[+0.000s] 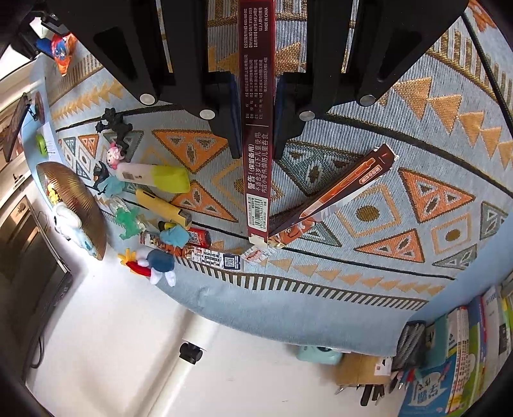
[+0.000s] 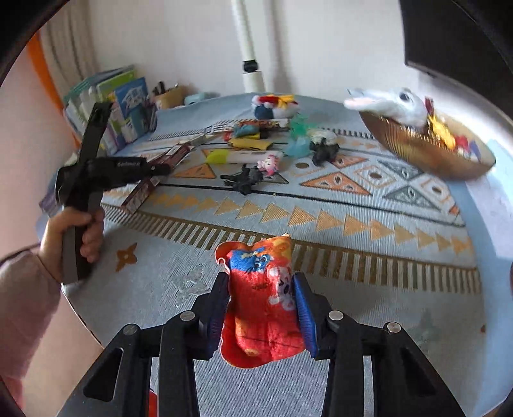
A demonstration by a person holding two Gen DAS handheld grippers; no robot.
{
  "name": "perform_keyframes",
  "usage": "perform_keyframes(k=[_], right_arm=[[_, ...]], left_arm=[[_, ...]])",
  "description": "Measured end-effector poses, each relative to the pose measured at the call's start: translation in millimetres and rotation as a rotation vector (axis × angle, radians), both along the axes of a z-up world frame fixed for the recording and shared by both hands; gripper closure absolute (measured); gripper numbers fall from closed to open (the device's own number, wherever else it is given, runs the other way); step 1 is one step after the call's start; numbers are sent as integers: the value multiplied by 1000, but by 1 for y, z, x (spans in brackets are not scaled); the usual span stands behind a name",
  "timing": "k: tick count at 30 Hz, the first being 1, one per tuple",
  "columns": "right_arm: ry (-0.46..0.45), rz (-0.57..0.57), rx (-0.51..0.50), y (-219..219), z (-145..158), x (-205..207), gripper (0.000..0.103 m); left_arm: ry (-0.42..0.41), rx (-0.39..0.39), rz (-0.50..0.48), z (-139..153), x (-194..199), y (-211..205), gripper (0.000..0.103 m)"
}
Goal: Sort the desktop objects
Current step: 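Carry the box and bag to the golden bowl and open both tools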
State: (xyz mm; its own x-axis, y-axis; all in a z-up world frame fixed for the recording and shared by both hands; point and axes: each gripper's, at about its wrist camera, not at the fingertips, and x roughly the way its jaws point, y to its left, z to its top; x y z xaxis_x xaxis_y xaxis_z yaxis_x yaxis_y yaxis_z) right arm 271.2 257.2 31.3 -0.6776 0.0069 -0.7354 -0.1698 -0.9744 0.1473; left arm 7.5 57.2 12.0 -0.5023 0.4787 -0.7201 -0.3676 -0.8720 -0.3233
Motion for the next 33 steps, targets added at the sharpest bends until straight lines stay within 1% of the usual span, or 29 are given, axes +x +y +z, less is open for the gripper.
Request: perform_keyframes(k=[4,10,11,13,16,18,21,23,25,28,31,33], right_arm=[[22,-9,-50,8,-2,-3,64],[110,-16,-141,22,2,5,64],[123,-17,-154,24,2,7,64],[158,-26,-184,32,5,15,64],[208,-44,-208,46,11,30,64],[220,-58,-201,55,14,39,64],[231,-91,-181,73,19,50,64],[242,-110,-188,88,22,52,64],[261,-126,-198,100,27,55,64],[281,-142,-195,116,40,53,64],[315,-175,-138,134,63,45,64],[347,-243,-98,152,80,35,64]], left_arm=[[0,4,0,0,0,0,88],[8,14,-14,3,1,-1,88],[16,31,-28,4,2,-1,88],[37,47,-23,8,5,-3,89],[86,104,-18,16,13,-12,88],[105,137,-24,20,15,-15,88],[136,139,-23,24,22,-14,88],[164,117,-31,28,27,-9,88],[172,96,-34,30,29,-3,88],[155,137,-39,35,33,6,89],[183,167,-94,55,39,36,89],[217,164,-149,73,42,69,89]])
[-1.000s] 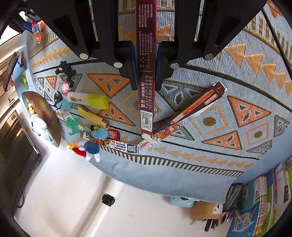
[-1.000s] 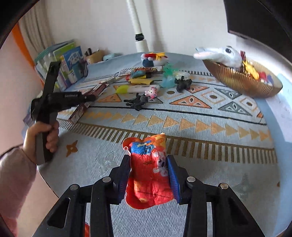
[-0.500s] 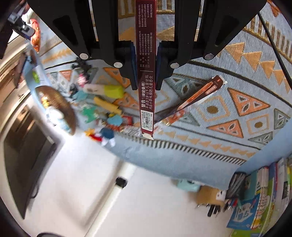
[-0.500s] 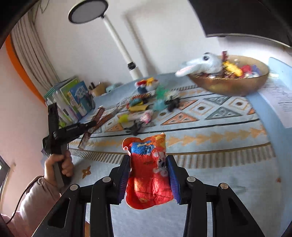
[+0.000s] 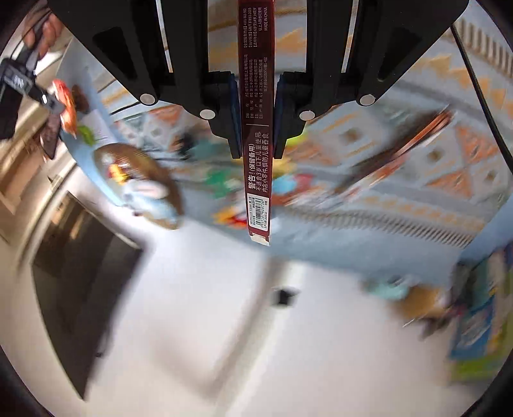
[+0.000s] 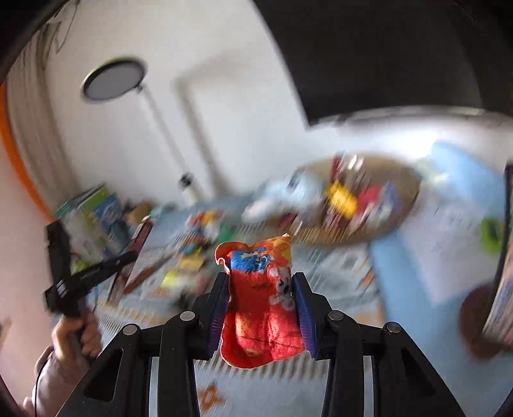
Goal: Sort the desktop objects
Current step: 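Carry the box and bag to the golden bowl and open both tools, then withdraw both open tools from the bowl back toward the table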
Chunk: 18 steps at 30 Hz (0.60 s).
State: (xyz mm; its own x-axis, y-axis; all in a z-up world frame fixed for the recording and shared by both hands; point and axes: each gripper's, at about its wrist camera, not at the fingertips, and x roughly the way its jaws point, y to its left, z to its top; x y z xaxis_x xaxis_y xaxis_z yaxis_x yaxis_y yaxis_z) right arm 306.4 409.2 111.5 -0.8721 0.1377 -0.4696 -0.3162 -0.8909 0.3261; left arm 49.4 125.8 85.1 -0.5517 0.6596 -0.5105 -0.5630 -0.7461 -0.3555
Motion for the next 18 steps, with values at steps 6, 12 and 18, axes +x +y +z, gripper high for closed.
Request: perform_keyframes(k=[6,12,18], right_arm=[[20,-227,-40,75,23,-41,64],[9,-331,-66,130,22,-86,63],[-5,-332,-132,152,7,-84,54]], left_arm=[[36,24,-255,46,-3,134,88],[66,6,-406,62,-16,262,88],[0,-39,-389,46,-47,327,70]])
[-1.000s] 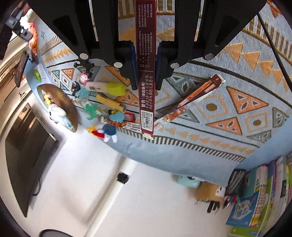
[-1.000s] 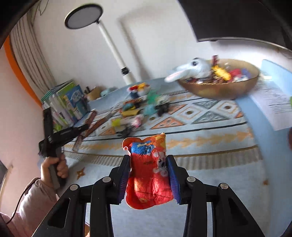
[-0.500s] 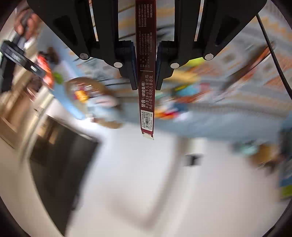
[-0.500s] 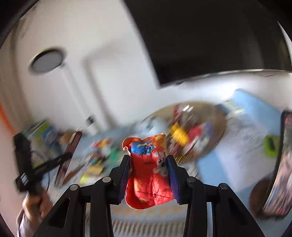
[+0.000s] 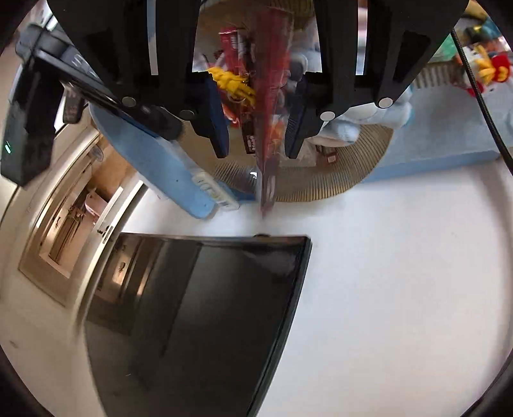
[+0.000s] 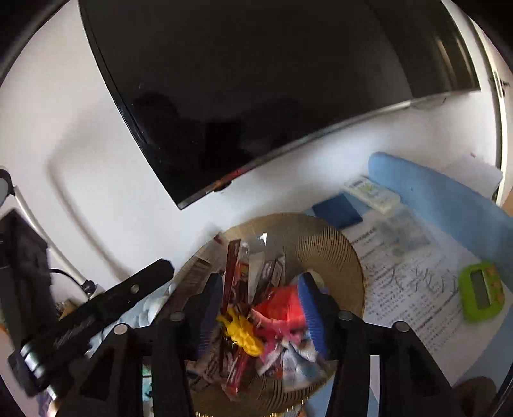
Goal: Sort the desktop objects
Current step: 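Withdraw both open tools from the bowl back toward the table, then grasp the orange-silver stick packet with the left tool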
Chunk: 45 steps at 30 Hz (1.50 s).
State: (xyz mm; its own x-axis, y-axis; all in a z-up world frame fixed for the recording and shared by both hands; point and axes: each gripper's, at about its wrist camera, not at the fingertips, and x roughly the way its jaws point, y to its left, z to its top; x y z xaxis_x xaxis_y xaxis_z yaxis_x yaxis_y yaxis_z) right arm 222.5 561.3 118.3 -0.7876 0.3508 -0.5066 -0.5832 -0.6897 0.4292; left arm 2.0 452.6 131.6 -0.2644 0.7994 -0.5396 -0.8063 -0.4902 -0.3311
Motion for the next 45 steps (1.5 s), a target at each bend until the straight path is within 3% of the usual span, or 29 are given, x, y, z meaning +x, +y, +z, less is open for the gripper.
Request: perform_keyframes(k=[4,8,12,20,24,29,33,36,45], right_arm=[[-18,66,24,-23,0,9,54],[-23,189,39,-67,3,16,54],[-4,294,57,-120,-1,23,35],[-68,514,75,-214,-55,-11,35],[-110,539,35,-226,-84,-26,35],[-139,509,31,-215,-91,-31,35],[-175,494,15,-212,-94,-37,35],[-195,496,38,-216,-94,-38,35],[-187,513,65,-221,-91,-37,35]], left_arm=[[-50,38,31,-6,-2,-22,70],[-53,77,76,-3,17,-75,70],[-49,103,168,-5,40,-150,67],[-83,53,481,-50,72,-328,67],[-118,30,629,-68,73,-394,67],[-128,26,775,-100,74,-454,67],[-239,73,809,-120,60,-474,67],[-217,44,818,-119,58,-468,62],[-106,-38,755,-105,57,-451,62]])
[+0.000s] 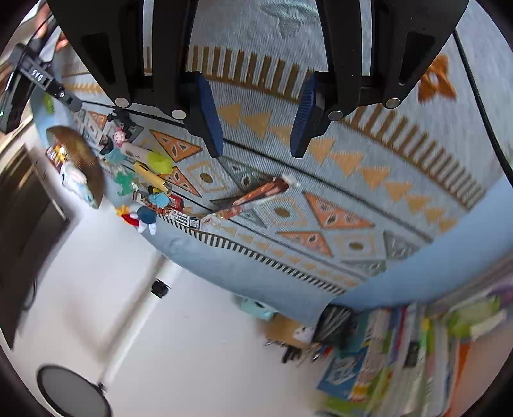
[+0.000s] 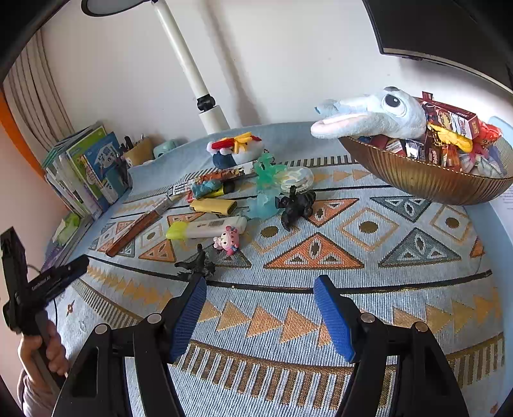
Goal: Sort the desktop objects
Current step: 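Grasp the orange-silver stick packet with the left tool, then grasp the black toy figure with the right tool while the left tool holds the packet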
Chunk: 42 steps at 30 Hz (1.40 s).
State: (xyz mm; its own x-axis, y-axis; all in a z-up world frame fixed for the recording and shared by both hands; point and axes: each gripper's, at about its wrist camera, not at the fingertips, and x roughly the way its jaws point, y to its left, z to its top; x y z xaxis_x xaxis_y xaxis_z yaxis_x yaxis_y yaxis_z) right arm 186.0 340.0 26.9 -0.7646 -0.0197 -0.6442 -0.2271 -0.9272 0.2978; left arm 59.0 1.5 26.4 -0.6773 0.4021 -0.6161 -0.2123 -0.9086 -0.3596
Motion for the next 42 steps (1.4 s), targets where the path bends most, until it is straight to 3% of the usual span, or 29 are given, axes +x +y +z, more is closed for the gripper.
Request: perform_keyframes(k=[2,4,6,9,14,15,17,18,20,25,27,30,33,40,42], right_arm=[[1,-3,-1,-1,1,2,35],[0,-3,-2,-1,1,2,35],[0,-3,-2,-1,1,2,35],[0,-1,-4,0,1,2,35],[-7,0,-15,1,0,0,35],[-7,0,-15,1,0,0,35],[-7,0,-17,1,0,1,35],[-4,-1,-17,1,0,1,35],[1,-6,-19,2,1,1,35],[-7,-3,-30,3,-1,-2,35],[-31,29,-35,0,-3,-8,35],[-79,88,-38,-13,-4,-24,35],[-126,146,-41,-33,-4,-47,35],[-236,214,195,-68,-17,-96,33],[-228,235,245,-76,-19,-100,33]], left_arm=[[12,-47,-37,6,-9,9,62],[40,-106,-79,14,-19,23,53],[77,-169,-114,19,-34,39,37],[84,-284,-163,17,-62,66,36],[-13,-393,-246,-9,-98,95,37],[-23,-406,-250,-14,-100,97,42],[-29,-400,-277,-19,-99,101,57],[-21,-397,-284,-18,-96,102,80],[-39,-342,-287,-17,-91,100,89],[-57,-122,-260,-12,-70,86,90],[-28,-123,-209,-10,-63,82,90],[9,-21,-190,-4,-59,66,90],[19,19,-148,-2,-58,55,90],[26,55,-166,-2,-64,52,90],[24,62,-168,-4,-65,50,90]])
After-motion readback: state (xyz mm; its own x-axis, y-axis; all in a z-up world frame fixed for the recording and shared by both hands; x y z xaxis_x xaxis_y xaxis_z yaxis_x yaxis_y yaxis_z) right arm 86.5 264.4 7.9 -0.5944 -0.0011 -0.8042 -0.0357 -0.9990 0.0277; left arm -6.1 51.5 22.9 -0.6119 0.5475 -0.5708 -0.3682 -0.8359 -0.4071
